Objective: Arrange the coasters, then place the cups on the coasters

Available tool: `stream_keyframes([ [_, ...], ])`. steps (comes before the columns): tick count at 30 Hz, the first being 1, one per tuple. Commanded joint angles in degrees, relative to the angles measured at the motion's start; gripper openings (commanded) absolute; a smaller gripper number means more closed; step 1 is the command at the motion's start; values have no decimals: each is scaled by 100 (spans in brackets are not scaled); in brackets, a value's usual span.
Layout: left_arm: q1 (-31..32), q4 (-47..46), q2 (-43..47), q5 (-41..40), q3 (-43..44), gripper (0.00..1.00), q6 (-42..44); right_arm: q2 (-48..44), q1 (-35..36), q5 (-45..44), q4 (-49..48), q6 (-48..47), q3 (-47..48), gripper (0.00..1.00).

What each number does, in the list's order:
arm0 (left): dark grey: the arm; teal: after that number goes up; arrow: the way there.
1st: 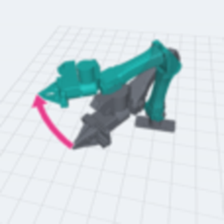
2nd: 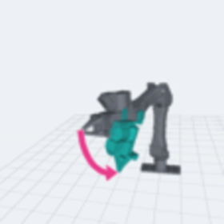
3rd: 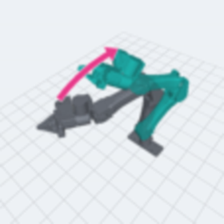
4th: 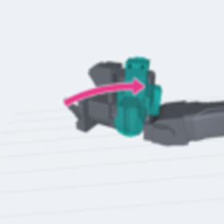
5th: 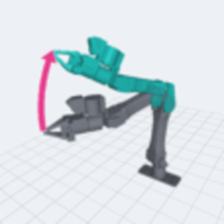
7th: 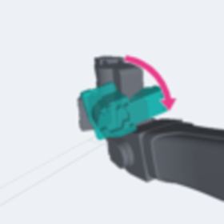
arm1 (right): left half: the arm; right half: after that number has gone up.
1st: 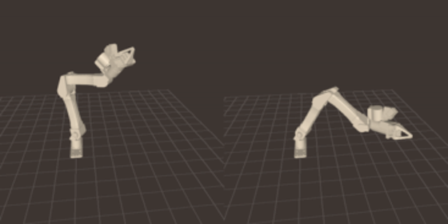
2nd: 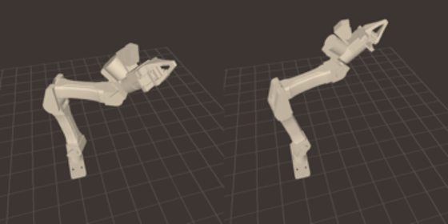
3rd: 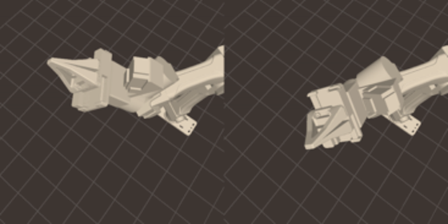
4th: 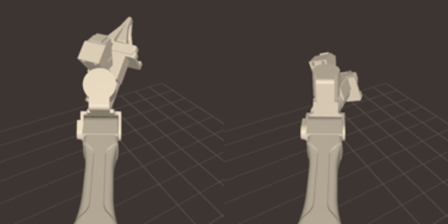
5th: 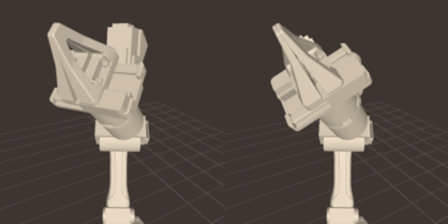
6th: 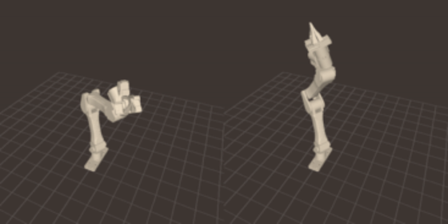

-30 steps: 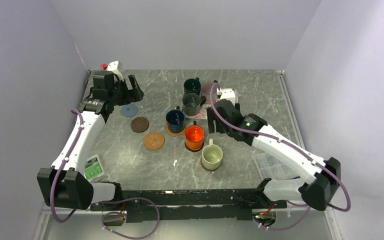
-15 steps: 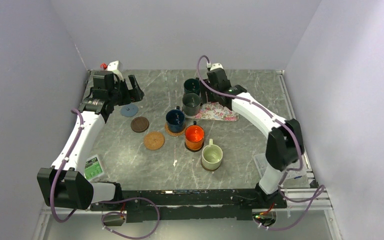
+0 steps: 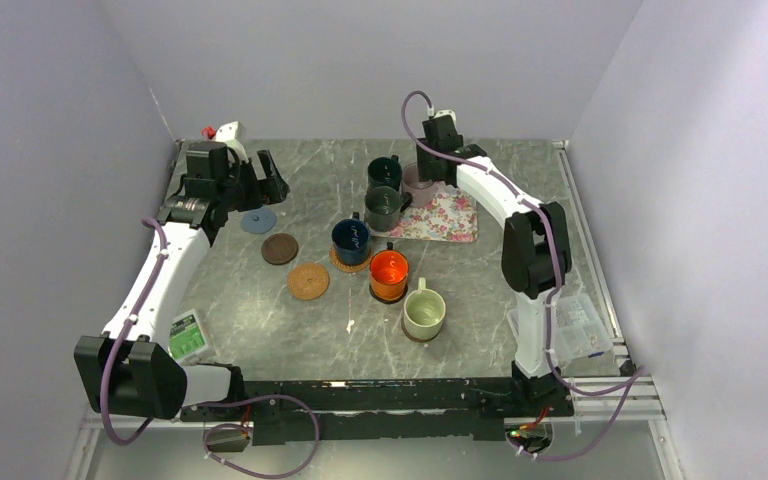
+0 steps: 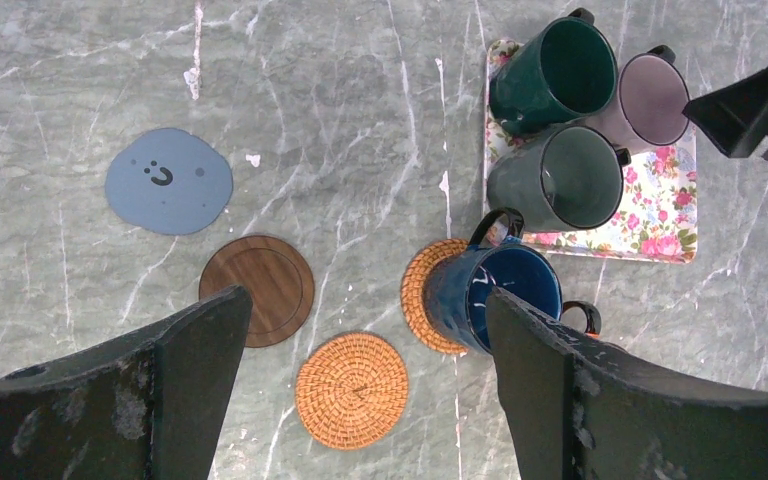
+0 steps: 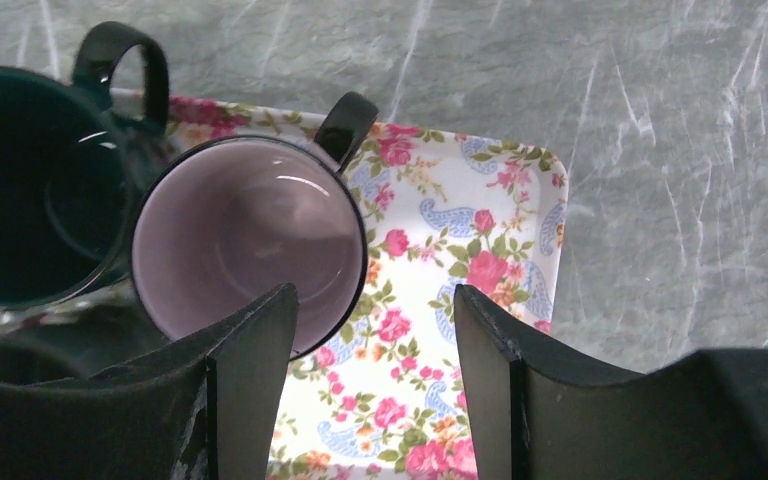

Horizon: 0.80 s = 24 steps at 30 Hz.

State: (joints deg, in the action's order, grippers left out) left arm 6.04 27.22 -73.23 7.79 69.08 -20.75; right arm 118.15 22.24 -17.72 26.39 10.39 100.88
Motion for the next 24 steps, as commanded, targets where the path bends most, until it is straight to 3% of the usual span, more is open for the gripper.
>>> stream_keyframes([
  [1,20,-230,23,140,-2,94,-43,375,-189,-106,214,-152,599,62],
  [10,28,-235,-51,137,-20,94,-42,980,-468,749,250,-120,1042,53],
  [11,33,-235,-59,141,-18,94,-35,1015,-496,835,239,-130,1043,49],
  [15,28,-252,-43,141,-29,94,-26,1010,-660,1155,138,-90,935,20],
  [19,37,-244,-33,127,-18,94,-18,822,-855,1271,108,-33,810,2],
  [24,37,-244,-7,130,-17,94,-18,211,-953,1104,-132,-358,385,0],
])
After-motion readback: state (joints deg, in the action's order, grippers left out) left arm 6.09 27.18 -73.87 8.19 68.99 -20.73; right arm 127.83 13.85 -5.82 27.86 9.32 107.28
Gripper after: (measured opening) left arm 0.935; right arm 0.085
